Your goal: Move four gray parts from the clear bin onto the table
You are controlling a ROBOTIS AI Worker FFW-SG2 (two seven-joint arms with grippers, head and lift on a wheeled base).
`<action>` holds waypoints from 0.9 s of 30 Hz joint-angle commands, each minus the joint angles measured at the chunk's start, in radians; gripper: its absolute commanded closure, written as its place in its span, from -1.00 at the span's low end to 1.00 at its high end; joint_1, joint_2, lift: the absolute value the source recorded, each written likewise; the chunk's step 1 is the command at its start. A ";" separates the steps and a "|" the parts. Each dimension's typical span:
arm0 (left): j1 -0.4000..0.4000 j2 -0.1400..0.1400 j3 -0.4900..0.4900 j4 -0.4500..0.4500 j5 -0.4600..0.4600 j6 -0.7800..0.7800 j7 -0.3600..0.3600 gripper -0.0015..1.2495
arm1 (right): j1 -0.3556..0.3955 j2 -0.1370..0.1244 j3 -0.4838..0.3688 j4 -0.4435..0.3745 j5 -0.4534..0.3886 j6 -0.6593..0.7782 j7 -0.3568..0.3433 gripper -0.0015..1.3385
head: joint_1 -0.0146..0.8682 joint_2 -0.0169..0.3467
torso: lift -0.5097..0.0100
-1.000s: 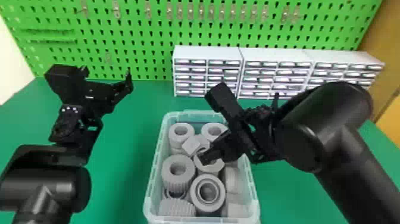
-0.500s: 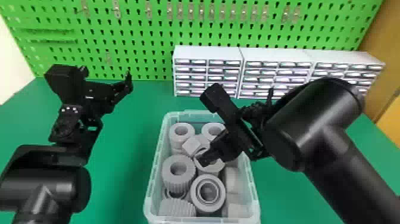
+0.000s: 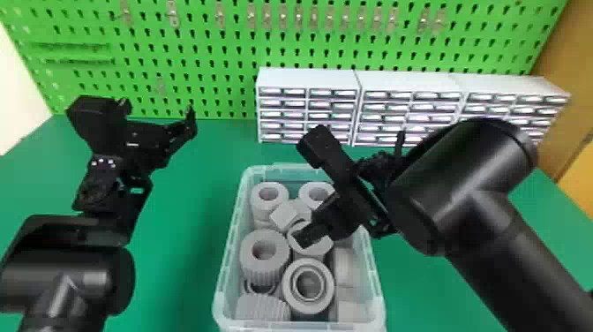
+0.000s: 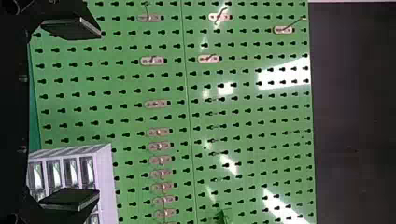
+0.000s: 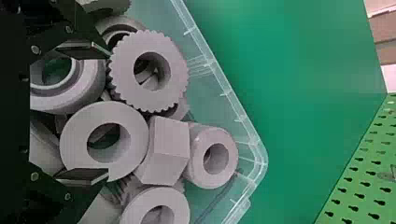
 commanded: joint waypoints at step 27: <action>-0.001 0.000 -0.007 0.000 0.000 0.018 0.000 -0.85 | -0.008 0.032 0.043 0.092 0.290 -0.060 0.287 -0.44 | 0.59 -0.76 | 0.77</action>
